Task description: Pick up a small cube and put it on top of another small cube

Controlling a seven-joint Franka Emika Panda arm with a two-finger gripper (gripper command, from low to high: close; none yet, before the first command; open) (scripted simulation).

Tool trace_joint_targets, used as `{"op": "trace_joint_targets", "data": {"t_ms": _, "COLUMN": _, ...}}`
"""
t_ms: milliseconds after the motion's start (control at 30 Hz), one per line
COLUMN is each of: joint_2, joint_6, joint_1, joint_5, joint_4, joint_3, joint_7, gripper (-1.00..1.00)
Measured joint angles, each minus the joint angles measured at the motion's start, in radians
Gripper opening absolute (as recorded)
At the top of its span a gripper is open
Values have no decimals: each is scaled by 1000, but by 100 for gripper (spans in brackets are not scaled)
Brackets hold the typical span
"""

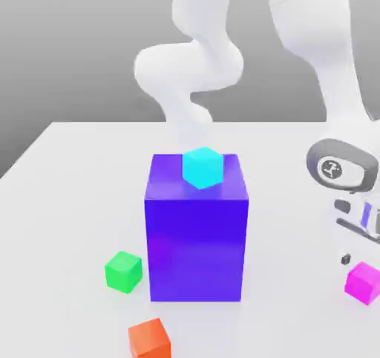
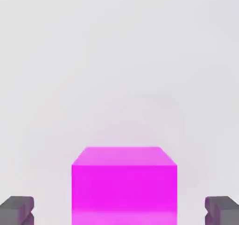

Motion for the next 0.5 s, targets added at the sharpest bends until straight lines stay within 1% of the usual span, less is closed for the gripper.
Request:
{"op": "trace_joint_targets", "data": {"t_ms": 200, "joint_2": -4, "joint_6": 0, "joint_1": -1, "joint_5": 4, "joint_4": -1, "joint_3": 2, "joint_7": -2, "gripper": -100}}
{"op": "trace_joint_targets", "data": {"t_ms": 267, "joint_2": -57, "joint_6": -40, "joint_1": -33, "joint_5": 48, "joint_4": -16, "joint_3": 44, "joint_7": -36, "gripper": -100}}
{"op": "trace_joint_targets", "data": {"t_ms": 367, "joint_2": -155, "joint_6": -107, "joint_1": -87, "joint_5": 139, "joint_4": -42, "joint_3": 108, "joint_7": -108, "gripper": -100}}
{"op": "trace_joint_targets", "data": {"t_ms": 500, "joint_2": -208, "joint_6": -121, "joint_1": -201, "joint_5": 239, "joint_4": -56, "joint_3": 145, "joint_7": -283, "gripper": -100}}
